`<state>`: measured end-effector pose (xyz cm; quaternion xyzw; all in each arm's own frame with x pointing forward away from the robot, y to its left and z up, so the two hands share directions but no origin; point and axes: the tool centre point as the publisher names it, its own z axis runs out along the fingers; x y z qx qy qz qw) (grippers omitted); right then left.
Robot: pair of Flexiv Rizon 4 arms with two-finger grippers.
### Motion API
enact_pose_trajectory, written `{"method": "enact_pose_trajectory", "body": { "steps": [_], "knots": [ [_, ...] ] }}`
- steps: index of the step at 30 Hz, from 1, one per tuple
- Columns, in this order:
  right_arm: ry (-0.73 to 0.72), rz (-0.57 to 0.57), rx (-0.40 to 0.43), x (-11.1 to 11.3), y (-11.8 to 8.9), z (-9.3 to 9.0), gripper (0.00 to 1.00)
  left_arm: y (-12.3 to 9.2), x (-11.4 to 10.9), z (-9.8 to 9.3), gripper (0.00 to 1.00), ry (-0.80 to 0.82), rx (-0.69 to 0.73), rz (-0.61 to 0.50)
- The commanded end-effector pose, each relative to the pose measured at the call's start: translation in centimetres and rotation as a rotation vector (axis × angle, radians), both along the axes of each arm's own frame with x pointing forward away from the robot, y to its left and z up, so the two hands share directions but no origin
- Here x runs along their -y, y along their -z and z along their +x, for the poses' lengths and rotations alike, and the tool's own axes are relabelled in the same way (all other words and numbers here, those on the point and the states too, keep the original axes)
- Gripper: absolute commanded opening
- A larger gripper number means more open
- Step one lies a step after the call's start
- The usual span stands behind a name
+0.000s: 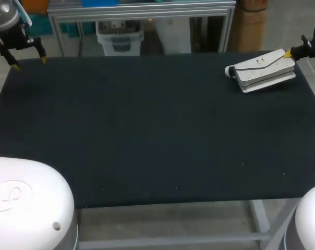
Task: Pick up the bag, open it, inspect its contents, close it, and place it on the opposite side
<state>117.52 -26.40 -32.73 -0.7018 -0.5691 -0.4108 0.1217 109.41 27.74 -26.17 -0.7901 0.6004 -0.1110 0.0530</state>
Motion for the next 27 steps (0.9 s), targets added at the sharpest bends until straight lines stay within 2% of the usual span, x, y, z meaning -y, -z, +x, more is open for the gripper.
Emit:
{"method": "enact_pose_trajectory", "body": {
  "steps": [1, 5, 10, 13, 18, 20, 27],
  "knots": [
    [-0.012, -0.008, -0.037, 1.1, 1.1, 0.0, 0.00, 0.0, 0.0, 0.1, 1.00, 0.000, -0.001, 0.000],
    [-0.030, -0.059, -0.093, 1.8, 2.3, 0.9, 0.00, 0.0, 0.0, 0.1, 1.00, 0.000, -0.001, 0.000],
    [-0.052, -0.085, -0.136, 2.3, 2.9, 2.3, 0.00, 0.0, 0.0, 0.1, 1.00, 0.000, -0.001, 0.000],
    [-0.055, -0.113, -0.157, 2.8, 3.3, 3.5, 0.00, 0.0, 0.0, 0.1, 1.00, 0.000, -0.001, 0.000],
    [-0.049, -0.124, -0.172, 3.4, 3.9, 4.4, 0.00, 0.0, 0.0, 0.1, 1.00, 0.000, -0.001, 0.000],
    [-0.049, -0.121, -0.174, 3.5, 4.0, 4.5, 0.00, 0.0, 0.0, 0.1, 1.00, 0.000, -0.001, 0.000],
    [-0.036, -0.127, -0.187, 3.3, 4.7, 2.9, 0.00, 0.0, 0.0, 0.1, 1.00, 0.000, -0.001, 0.000]
  ]
}}
